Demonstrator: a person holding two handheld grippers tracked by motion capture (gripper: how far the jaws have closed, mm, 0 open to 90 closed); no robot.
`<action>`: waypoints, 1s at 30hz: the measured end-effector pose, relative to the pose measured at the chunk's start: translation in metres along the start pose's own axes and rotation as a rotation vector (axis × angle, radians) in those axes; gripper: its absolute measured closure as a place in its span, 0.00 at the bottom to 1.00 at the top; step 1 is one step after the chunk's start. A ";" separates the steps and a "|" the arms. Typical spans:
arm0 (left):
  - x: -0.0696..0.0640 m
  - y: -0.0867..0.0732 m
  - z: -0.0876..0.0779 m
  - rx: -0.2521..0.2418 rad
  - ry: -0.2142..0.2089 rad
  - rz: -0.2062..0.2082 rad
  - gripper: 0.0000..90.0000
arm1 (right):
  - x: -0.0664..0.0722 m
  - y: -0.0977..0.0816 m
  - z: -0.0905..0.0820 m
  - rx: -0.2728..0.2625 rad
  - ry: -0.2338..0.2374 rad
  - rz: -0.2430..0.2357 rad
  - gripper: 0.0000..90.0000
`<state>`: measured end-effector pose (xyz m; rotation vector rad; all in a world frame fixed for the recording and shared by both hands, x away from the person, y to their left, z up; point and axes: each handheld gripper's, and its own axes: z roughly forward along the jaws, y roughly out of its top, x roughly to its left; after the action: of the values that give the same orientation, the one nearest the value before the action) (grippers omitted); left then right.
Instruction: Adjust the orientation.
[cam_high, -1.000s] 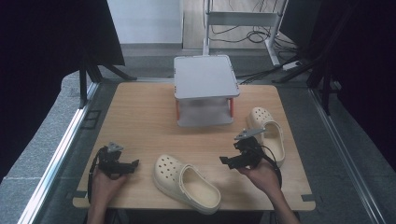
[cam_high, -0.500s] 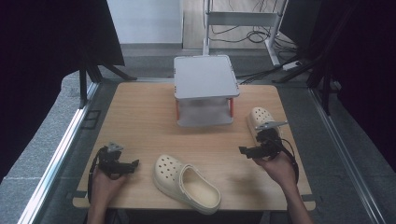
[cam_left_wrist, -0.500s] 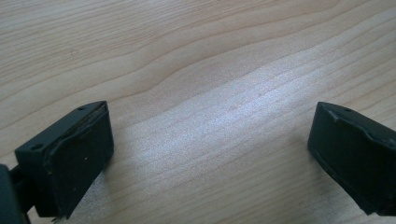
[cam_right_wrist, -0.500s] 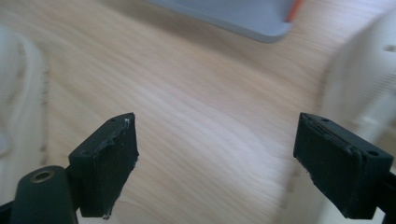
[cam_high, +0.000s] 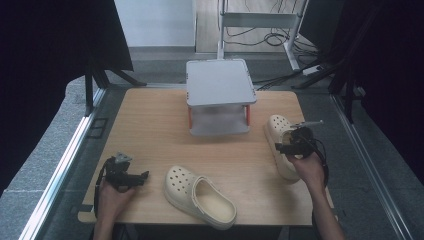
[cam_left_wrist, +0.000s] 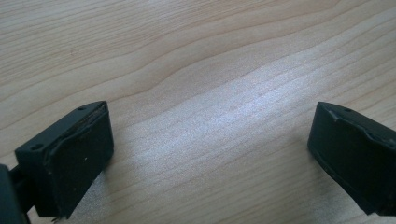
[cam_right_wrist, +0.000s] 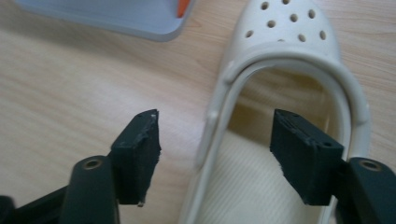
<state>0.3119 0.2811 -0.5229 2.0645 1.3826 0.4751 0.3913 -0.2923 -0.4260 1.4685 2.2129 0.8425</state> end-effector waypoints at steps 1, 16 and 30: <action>0.000 0.000 0.000 -0.001 0.001 0.000 0.00 | -0.002 0.002 0.004 0.000 -0.009 0.004 0.39; 0.000 0.000 0.000 -0.001 0.001 0.001 0.00 | -0.011 0.017 0.046 0.034 0.044 0.039 0.78; 0.000 0.000 0.000 0.000 0.000 0.000 0.00 | -0.005 0.010 0.018 -0.002 0.039 0.016 0.85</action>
<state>0.3119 0.2811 -0.5229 2.0642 1.3826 0.4756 0.4112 -0.2894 -0.4336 1.4822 2.2305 0.8859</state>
